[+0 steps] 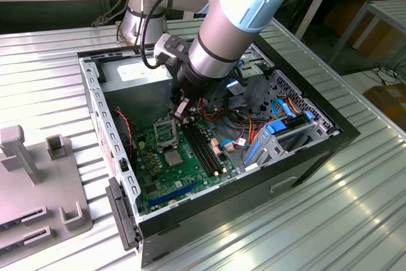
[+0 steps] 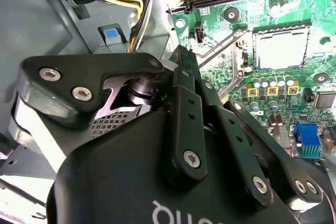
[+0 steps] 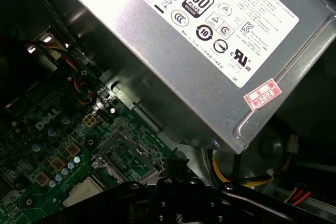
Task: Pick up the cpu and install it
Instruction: 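Close the cpu cover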
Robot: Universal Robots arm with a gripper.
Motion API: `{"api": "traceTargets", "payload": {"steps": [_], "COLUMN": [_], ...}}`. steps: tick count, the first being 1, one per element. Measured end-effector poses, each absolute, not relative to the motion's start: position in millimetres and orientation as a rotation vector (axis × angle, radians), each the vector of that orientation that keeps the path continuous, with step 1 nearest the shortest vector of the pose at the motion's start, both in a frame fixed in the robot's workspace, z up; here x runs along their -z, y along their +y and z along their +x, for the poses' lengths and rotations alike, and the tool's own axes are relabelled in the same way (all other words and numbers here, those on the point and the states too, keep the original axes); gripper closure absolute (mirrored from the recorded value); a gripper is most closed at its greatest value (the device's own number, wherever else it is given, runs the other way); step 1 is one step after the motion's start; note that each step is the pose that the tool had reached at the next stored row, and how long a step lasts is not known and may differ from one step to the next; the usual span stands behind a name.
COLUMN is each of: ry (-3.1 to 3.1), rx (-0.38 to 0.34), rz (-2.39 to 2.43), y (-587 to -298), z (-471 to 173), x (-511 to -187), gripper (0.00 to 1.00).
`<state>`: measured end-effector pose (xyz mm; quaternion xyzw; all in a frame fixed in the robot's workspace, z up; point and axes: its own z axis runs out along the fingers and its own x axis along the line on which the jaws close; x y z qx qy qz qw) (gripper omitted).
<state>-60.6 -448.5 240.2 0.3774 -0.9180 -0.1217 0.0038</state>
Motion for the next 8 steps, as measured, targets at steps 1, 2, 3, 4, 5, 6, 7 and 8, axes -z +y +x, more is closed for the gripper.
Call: {"api": "traceTargets", "payload": {"steps": [1,2,3,4,5,6,7,8], "ry": [-2.876,-2.876,-2.875,-2.873,-2.873,-2.872,-2.871,-2.87], "rx": [0.382,0.382,0.382,0.382,0.382,0.382,0.382,0.382], "rz": [1.184,1.186,1.188,1.19,1.192,1.194,1.195,1.197], "y": [-448.6,-448.7,-448.8,-448.8,-448.8,-448.8,-448.9,-449.1], "z": [-60.6,-60.6,-60.6,-60.6,-60.6,-60.6,-60.6,-60.6], "x": [-240.4,-240.5,-240.9,-241.5,-242.0,-242.3,-242.5,-242.8], "gripper": [0.89,0.89,0.89,0.89,0.89,0.89,0.89,0.89]}}
